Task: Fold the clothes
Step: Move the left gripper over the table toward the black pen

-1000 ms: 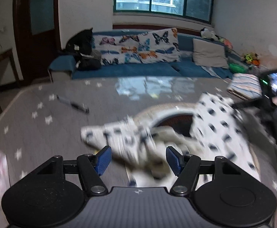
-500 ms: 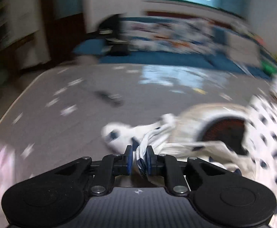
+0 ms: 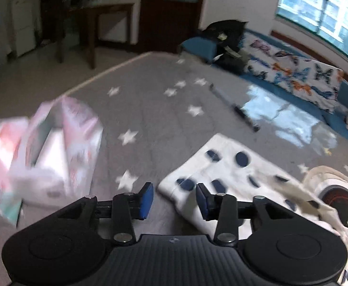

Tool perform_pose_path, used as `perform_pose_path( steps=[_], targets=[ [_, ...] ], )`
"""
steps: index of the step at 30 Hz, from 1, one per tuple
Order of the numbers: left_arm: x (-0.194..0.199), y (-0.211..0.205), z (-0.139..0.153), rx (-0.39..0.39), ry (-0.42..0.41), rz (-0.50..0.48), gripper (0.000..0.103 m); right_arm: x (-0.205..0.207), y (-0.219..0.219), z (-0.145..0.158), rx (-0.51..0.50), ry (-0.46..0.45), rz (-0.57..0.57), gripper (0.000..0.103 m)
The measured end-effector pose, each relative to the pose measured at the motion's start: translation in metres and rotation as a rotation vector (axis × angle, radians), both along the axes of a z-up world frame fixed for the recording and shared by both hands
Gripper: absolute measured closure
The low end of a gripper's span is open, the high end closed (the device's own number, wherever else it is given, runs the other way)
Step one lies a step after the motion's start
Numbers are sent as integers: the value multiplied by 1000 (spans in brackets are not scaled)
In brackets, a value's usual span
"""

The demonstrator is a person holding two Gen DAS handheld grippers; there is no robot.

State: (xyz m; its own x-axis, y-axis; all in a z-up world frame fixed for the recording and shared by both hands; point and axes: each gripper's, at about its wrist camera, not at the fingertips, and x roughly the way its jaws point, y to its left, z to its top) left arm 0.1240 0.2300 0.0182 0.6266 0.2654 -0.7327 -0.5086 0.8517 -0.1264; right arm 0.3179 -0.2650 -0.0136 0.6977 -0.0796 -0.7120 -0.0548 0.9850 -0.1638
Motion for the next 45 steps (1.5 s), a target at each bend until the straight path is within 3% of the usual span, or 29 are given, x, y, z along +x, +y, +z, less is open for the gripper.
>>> perform_pose_path(
  steps=[5,8,15,20,31,35,40,45],
  targets=[
    [24,-18,0,-32,34,-196,64,2,1,0,-3,-3,-1,52],
    [45,-24,-12,-30,91,-225,65,2,-1,0,3,-2,-3,51],
    [105,-35,-16,141,135,-316,63,3,-8,-1,42,1,-16,47],
    [153,-53,-25,201,78,-369,63,2,-12,-2,67,-8,-17,46],
    [216,-69,-38,118,-85,-387,60,0,-19,-5,108,-20,-7,44],
    [232,-78,-38,160,-75,-404,54,0,-19,-5,109,-21,-6,44],
    [223,-69,-27,88,-119,-426,53,0,-18,-4,108,-17,-12,44],
    [211,-34,-20,142,-103,-360,53,0,-15,-4,110,-21,-18,44]
  ],
)
